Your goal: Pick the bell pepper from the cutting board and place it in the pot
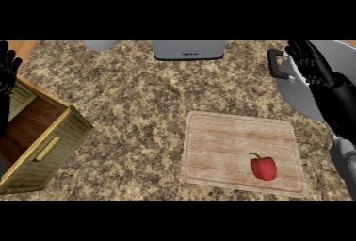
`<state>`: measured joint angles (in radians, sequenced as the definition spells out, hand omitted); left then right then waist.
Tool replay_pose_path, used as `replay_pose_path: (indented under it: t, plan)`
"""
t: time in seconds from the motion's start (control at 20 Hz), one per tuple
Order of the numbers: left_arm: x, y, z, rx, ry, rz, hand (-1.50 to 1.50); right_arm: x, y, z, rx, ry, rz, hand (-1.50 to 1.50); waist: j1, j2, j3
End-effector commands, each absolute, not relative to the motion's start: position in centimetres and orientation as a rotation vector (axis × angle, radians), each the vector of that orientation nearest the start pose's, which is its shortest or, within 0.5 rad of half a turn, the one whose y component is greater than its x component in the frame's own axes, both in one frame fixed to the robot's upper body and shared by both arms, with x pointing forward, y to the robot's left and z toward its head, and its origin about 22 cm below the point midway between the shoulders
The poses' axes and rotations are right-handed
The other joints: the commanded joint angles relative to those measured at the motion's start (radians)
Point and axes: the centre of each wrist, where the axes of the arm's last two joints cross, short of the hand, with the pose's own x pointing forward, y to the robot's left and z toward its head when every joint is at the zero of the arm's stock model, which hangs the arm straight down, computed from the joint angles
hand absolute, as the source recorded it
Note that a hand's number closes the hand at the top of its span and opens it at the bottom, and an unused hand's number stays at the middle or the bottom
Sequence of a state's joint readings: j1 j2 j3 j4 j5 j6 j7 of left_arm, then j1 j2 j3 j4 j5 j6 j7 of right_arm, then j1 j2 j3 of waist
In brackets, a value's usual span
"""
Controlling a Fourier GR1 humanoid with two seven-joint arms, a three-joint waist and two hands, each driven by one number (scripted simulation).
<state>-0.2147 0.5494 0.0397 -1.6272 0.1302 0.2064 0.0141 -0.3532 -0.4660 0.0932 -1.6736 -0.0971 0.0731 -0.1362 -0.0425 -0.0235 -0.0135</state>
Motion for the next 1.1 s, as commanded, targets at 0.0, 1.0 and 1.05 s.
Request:
replay_pose_path:
  t: [0.0,1.0,1.05]
  plan:
    - [27.5,30.8,10.3,0.371,-1.821,-0.139,0.0,28.2,-25.4,14.9,0.025,-1.986,0.644,-1.5,0.033,0.018,0.013]
    - [25.9,24.5,6.0,0.044,-1.452,0.009,0.0,19.8,-33.0,15.8,-0.403,-1.933,1.424,-1.5,0.009,0.015,0.012]
    - [26.3,24.9,5.4,0.035,-1.46,0.021,0.0,18.8,-32.6,17.2,-0.396,-1.933,1.464,-1.5,-0.001,0.015,0.011]
